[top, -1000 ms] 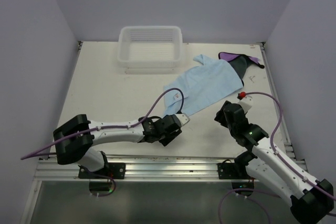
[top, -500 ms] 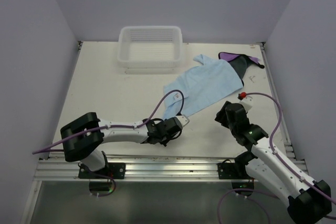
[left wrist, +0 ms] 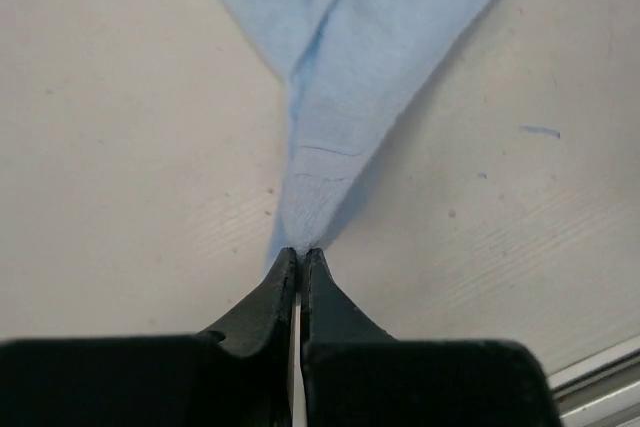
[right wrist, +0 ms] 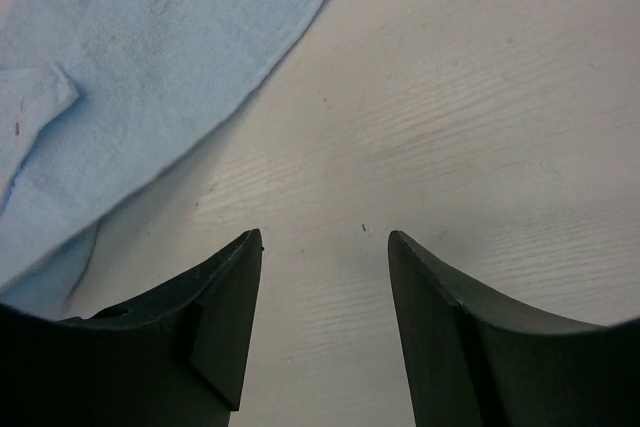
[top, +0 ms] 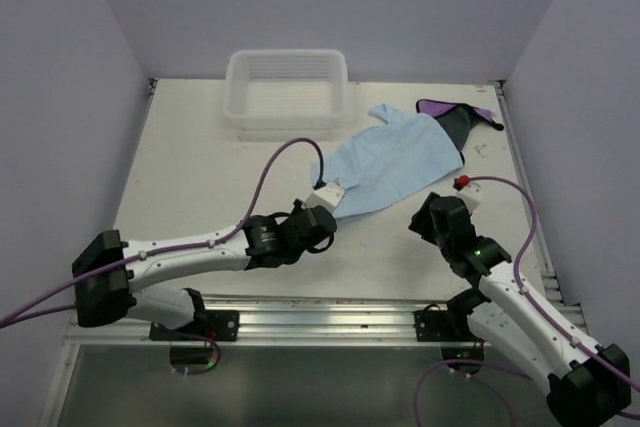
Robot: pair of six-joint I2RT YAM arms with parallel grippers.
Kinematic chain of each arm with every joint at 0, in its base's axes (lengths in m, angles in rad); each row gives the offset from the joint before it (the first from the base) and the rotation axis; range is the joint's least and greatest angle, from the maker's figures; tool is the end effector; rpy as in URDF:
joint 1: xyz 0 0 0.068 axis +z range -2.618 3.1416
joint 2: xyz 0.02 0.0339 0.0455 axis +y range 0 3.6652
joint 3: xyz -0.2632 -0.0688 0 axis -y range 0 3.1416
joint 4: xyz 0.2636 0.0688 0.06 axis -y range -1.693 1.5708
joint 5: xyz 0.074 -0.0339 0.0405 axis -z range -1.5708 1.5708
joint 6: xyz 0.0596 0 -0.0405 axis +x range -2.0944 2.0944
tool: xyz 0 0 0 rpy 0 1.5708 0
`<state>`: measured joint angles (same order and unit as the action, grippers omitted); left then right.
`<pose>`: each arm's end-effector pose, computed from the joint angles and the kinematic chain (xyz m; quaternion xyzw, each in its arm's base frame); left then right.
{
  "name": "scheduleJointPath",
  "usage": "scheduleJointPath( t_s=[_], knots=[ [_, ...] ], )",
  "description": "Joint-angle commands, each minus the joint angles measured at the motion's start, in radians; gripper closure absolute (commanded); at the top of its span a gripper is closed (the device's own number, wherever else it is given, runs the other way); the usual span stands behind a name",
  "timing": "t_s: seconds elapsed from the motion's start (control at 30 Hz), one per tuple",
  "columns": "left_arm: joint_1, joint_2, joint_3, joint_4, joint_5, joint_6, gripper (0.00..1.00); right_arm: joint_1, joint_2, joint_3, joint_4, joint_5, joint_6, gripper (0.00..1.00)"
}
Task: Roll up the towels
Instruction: Move the towel to the center of the board
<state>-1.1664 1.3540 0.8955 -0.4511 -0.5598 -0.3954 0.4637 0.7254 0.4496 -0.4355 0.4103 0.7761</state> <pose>0.1482 -0.2659 0.2094 0.2587 0.8760 -0.0340 0.4055 0.1810 0.0639 0.1901 0.2223 0.8660 0.0862 0.4396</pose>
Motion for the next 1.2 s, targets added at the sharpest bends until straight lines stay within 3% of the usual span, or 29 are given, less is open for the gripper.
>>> scheduleJointPath(
  t_s=[0.0, 0.33, 0.77, 1.17],
  knots=[
    [0.002, -0.096, 0.118, -0.151, -0.32, -0.1, 1.0, -0.003, -0.009, 0.05, -0.012, 0.004, -0.017, 0.43],
    [0.024, -0.447, 0.111, -0.446, -0.672, -0.456, 1.0, -0.008, 0.026, 0.077, -0.035, 0.041, 0.009, 0.53],
    [0.024, -0.541, 0.221, -0.848, -0.884, -0.896, 1.0, -0.01, 0.167, 0.058, 0.06, 0.007, 0.045, 0.53],
    [0.024, -0.547, 0.155, -0.724, -0.925, -0.764, 1.0, -0.008, 0.391, 0.054, 0.32, -0.258, -0.097, 0.59]
  ],
)
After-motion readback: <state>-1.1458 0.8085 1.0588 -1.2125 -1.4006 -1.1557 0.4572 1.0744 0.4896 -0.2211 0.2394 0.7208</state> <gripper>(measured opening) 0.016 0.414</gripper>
